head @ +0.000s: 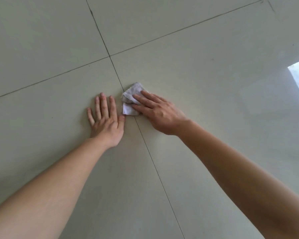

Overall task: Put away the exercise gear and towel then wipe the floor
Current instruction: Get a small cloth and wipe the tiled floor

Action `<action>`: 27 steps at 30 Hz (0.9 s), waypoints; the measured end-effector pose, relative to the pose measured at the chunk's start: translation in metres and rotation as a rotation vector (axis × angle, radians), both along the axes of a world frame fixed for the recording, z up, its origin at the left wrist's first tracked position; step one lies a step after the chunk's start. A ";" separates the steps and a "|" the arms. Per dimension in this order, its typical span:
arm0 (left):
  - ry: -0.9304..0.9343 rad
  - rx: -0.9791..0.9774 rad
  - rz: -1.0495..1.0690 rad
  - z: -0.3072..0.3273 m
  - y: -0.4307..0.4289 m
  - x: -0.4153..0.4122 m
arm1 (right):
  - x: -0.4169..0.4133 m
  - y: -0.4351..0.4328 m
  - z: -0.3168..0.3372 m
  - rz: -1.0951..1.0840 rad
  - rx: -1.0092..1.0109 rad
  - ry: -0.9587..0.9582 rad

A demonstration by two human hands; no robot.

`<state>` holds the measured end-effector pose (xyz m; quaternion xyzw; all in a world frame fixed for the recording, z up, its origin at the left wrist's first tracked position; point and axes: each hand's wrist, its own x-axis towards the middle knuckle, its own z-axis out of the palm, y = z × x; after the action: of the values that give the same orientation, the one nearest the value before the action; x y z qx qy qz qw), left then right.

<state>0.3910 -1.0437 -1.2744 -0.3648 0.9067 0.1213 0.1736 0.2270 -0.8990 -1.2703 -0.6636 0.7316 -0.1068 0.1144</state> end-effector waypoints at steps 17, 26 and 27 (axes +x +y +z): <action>-0.024 0.049 0.016 0.003 -0.001 0.001 | -0.015 -0.122 0.000 -0.024 0.068 -0.043; -0.036 0.025 -0.004 0.003 -0.002 0.000 | -0.188 0.027 0.026 -1.154 0.137 -0.092; -0.034 0.022 -0.004 0.003 -0.002 0.000 | -0.176 0.037 0.023 -1.196 0.098 -0.093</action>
<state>0.3910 -1.0456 -1.2718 -0.3632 0.9029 0.1246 0.1934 0.0512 -0.8620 -1.2476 -0.1254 0.9762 -0.1477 0.0971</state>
